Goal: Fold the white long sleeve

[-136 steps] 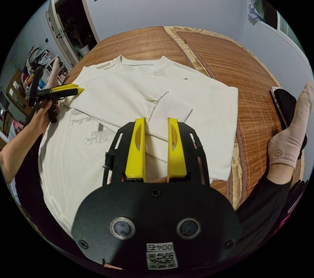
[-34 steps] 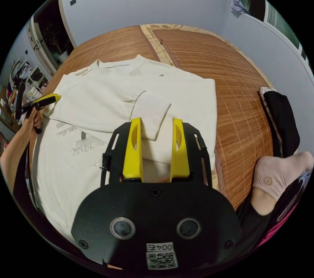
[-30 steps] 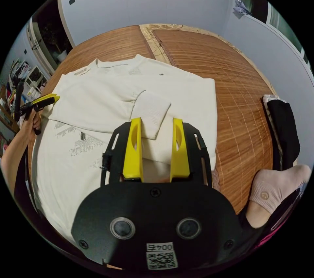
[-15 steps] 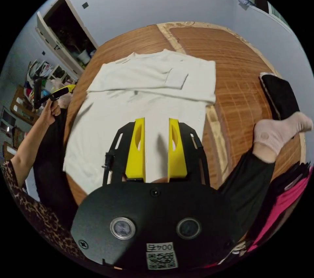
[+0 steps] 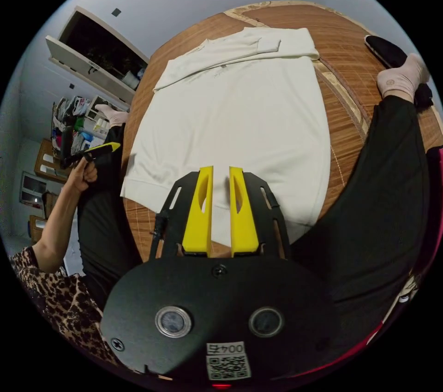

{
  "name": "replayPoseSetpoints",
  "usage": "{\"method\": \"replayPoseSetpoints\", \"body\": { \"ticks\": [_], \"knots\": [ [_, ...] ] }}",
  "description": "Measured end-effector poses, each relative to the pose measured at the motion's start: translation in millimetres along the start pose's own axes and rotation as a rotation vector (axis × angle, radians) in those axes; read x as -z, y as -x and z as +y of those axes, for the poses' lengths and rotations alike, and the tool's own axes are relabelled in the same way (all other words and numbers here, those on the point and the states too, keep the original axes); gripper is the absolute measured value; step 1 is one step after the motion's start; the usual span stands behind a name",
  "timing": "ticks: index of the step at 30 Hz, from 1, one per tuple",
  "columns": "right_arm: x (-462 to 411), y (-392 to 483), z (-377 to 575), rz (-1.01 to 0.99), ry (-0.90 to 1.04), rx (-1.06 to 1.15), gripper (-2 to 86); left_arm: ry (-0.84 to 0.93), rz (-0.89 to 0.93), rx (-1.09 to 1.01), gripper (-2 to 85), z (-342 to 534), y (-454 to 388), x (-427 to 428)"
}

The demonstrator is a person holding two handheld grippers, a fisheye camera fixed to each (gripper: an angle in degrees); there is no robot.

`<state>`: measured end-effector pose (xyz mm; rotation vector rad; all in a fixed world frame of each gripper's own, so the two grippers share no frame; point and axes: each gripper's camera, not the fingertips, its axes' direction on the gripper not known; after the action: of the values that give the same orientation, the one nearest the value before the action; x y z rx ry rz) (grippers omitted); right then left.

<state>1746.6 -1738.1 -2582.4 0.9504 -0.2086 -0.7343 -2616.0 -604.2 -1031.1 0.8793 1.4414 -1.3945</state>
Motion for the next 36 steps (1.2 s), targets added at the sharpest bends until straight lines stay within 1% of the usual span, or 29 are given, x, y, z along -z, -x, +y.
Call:
{"method": "replayPoseSetpoints", "body": {
  "ticks": [1,5,7,9,12,14,17,19,24,27,32,36],
  "knots": [
    [-3,1,0,-0.003,0.004,0.001,6.7,0.065,-0.024,-0.013,0.2,-5,-7,-12],
    [-14,8,-6,0.021,0.042,0.011,7.3,0.201,-0.109,-0.058,0.2,-15,-27,-38],
    [-23,12,-11,0.064,0.091,0.018,7.8,0.291,-0.162,-0.084,0.2,-18,-39,-53],
    [-34,16,-15,0.113,0.148,0.022,8.2,0.322,-0.188,-0.099,0.2,-18,-46,-60],
    [-50,24,-23,0.177,0.239,0.043,8.5,0.319,-0.174,-0.089,0.2,-17,-51,-61],
    [-50,28,-29,0.176,0.273,0.057,8.7,0.315,-0.155,-0.074,0.2,-17,-51,-60],
    [-27,24,-44,0.138,0.256,0.038,8.9,0.314,-0.151,-0.073,0.2,-15,-57,-62],
    [-3,12,-60,0.223,0.258,0.022,8.9,0.308,-0.17,-0.09,0.3,-13,-67,-63],
    [21,-20,-75,0.234,0.321,-0.061,8.8,0.271,-0.188,-0.11,0.3,-6,-83,-64],
    [14,-26,-70,0.23,0.38,-0.067,8.8,0.236,-0.168,-0.103,0.3,1,-87,-63],
    [5,-34,-77,0.181,0.386,-0.13,8.6,0.186,-0.176,-0.116,0.2,14,-97,-57],
    [-21,-35,-96,0.216,0.493,-0.151,9.9,0.156,-0.192,-0.162,0.1,24,-108,-52]
  ]
}}
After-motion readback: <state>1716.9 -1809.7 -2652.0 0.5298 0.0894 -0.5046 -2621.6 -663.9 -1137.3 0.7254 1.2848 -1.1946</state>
